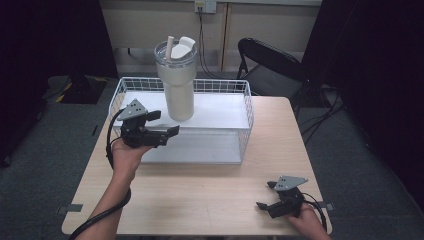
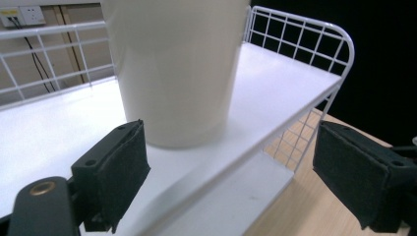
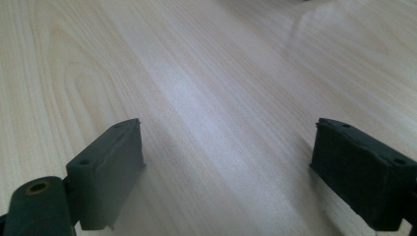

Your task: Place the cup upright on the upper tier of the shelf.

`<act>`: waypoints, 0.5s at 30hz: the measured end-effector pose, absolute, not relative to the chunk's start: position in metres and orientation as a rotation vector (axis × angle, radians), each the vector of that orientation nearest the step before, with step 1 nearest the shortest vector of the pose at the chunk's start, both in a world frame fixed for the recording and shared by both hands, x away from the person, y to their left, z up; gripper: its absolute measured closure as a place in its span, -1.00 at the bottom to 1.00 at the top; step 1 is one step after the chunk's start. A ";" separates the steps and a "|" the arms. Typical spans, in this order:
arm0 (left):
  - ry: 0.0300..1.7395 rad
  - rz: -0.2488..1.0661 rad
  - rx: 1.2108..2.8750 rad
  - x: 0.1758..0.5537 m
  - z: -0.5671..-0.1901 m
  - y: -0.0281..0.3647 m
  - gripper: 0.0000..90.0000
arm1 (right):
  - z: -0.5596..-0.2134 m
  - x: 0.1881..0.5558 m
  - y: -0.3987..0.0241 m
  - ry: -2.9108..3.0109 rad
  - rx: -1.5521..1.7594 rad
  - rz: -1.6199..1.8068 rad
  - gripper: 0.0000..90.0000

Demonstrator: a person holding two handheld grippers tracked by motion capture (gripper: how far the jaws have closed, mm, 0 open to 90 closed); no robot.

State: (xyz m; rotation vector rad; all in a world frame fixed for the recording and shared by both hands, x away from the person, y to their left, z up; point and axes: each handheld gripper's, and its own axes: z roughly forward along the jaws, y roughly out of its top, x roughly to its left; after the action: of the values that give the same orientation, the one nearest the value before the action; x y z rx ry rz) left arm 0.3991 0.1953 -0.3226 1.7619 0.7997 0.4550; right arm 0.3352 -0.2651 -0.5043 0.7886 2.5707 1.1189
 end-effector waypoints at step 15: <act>0.822 0.375 1.769 0.373 -0.370 0.202 -0.71 | -0.504 0.335 -0.265 2.571 0.790 1.119 -0.74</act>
State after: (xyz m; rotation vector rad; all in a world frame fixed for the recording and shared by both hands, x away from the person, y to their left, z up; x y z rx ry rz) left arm 0.3726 0.2018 -0.3703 1.7688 0.8219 0.3750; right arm 0.3351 -0.2651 -0.5043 0.7898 2.5709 1.1186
